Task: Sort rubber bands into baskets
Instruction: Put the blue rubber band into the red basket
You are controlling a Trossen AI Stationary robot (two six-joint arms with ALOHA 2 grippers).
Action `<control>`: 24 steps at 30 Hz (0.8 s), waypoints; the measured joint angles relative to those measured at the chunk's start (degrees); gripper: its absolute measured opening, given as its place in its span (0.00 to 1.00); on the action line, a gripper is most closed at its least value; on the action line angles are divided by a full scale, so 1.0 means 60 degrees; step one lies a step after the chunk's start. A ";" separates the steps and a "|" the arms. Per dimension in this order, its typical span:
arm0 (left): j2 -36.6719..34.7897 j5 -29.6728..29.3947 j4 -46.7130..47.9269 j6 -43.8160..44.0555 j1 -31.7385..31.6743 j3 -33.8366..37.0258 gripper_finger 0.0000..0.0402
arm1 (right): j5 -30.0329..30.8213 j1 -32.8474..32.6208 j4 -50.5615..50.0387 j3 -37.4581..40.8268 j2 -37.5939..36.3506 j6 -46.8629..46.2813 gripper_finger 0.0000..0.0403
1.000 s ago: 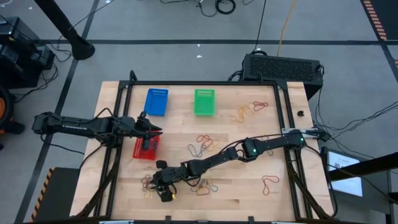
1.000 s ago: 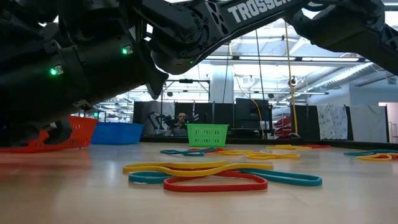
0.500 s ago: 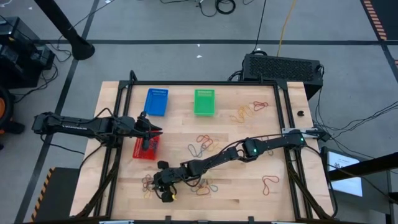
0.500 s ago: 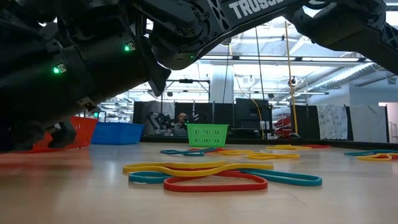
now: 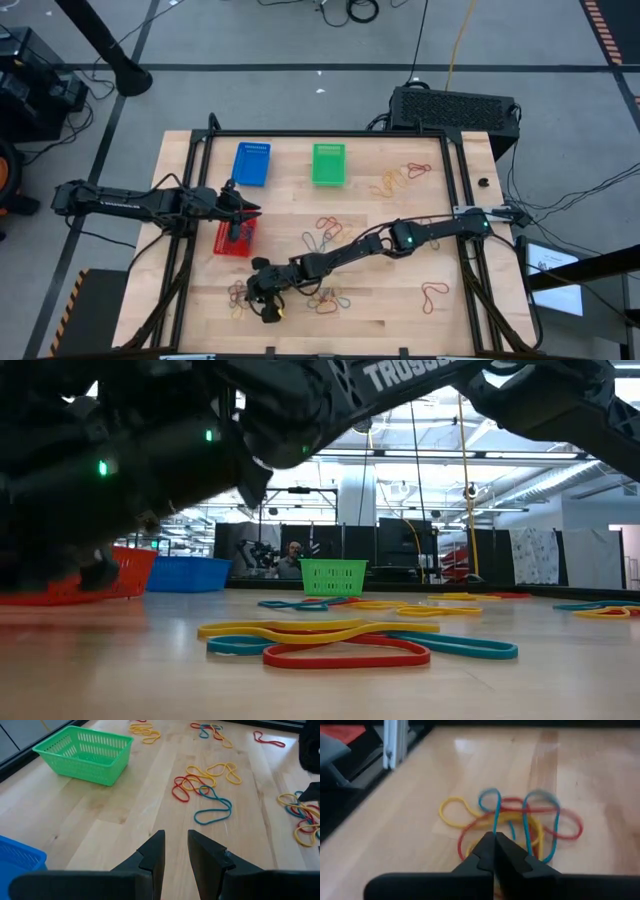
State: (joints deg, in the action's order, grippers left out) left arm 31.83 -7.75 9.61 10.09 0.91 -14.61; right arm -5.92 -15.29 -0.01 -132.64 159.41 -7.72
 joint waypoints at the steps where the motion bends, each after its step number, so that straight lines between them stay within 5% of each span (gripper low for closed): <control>1: 0.0004 0.0001 0.0011 0.0000 0.0000 0.0000 0.22 | -0.0001 0.0022 -0.0005 0.0000 -0.0096 0.0000 0.00; 11: 0.0000 0.0001 0.0138 0.0000 0.0000 -0.0001 0.22 | 0.0107 0.0026 0.0355 -0.0004 -0.1163 0.0543 0.00; 24: 0.0000 0.0001 0.0284 0.0000 0.0000 -0.0004 0.22 | 0.1606 -0.0358 0.1084 -0.0007 -0.1874 0.1403 0.00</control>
State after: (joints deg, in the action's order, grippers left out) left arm 31.84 -7.75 11.31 10.09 0.91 -14.63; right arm 3.71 -17.44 6.49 -132.68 148.17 0.70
